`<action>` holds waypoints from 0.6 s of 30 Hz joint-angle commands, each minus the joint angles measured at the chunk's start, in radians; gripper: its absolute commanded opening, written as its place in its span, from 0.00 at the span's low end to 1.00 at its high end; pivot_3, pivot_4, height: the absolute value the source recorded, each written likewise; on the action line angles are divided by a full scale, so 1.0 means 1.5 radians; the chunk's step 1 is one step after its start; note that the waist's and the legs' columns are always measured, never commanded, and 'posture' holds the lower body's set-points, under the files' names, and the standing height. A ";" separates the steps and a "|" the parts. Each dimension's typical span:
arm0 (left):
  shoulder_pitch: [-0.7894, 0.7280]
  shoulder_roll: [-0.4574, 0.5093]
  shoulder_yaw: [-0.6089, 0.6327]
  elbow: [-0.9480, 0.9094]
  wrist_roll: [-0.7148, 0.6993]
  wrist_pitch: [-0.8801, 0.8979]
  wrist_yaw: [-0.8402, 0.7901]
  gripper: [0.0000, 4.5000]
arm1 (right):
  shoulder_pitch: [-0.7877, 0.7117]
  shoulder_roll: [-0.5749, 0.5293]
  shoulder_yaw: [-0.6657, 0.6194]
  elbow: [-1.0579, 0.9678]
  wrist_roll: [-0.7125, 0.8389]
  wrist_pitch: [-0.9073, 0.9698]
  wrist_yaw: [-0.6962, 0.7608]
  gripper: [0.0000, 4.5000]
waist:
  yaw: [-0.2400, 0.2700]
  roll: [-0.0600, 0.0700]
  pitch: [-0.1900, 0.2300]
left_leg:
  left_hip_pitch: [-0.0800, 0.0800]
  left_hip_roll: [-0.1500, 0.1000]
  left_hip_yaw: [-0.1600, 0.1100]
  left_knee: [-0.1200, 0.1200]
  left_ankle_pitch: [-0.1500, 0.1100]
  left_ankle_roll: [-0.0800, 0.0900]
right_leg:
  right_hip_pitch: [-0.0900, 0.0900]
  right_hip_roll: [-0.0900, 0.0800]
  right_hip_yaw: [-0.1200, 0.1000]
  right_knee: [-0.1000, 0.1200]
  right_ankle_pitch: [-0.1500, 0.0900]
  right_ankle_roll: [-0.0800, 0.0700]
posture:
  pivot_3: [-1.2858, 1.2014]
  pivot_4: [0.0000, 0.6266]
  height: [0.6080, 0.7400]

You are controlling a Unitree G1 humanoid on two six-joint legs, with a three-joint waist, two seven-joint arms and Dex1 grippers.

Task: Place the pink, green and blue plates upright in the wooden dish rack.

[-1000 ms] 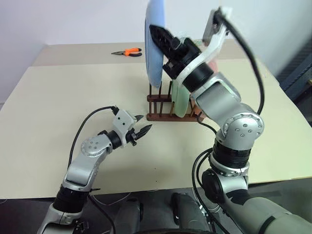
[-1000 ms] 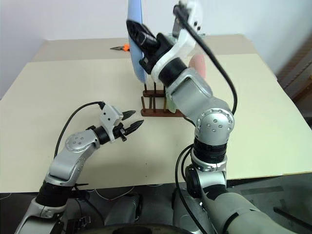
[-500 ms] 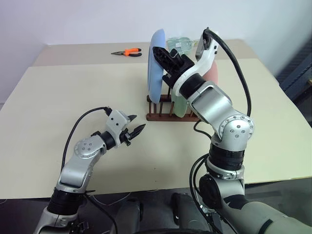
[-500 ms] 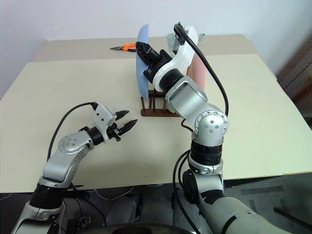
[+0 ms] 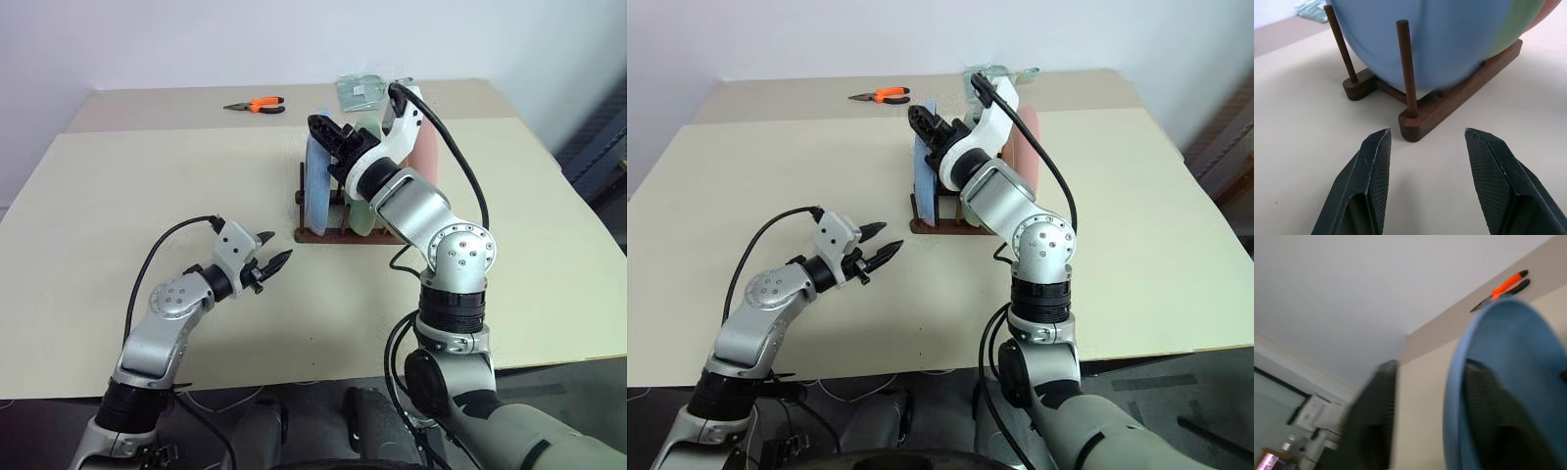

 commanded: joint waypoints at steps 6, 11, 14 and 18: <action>0.004 -0.004 0.005 -0.024 -0.003 -0.011 0.002 0.55 | -0.028 -0.161 0.117 -0.076 -0.222 -0.049 0.216 0.75 | 0.000 0.000 0.000 | 0.000 0.000 0.000 0.000 0.000 0.000 | 0.000 0.000 0.000 0.000 0.000 0.000 | 0.52 0.24 1.00; 0.004 -0.009 -0.005 -0.026 0.003 -0.013 0.003 0.55 | 0.072 -0.338 0.087 -0.166 -0.334 -0.207 0.447 0.75 | 0.009 -0.001 0.000 | -0.001 0.000 0.000 0.000 0.000 0.000 | 0.002 0.000 -0.001 -0.003 -0.001 0.002 | 0.52 0.24 1.00; 0.007 -0.006 -0.008 -0.018 0.006 -0.018 0.001 0.55 | 0.234 -0.442 -0.064 -0.242 -0.207 -0.191 0.618 0.75 | 0.010 -0.001 -0.001 | -0.001 0.000 0.000 0.000 -0.001 0.002 | 0.005 -0.001 -0.001 -0.008 -0.002 0.003 | 0.52 0.24 1.00; 0.007 0.002 -0.008 0.004 0.009 -0.029 -0.007 0.55 | 0.433 -0.522 -0.228 -0.199 -0.222 -0.184 0.684 0.75 | 0.010 -0.002 -0.001 | -0.001 -0.001 0.001 0.000 -0.002 0.003 | 0.005 -0.002 -0.001 -0.009 -0.001 0.003 | 0.52 0.24 1.00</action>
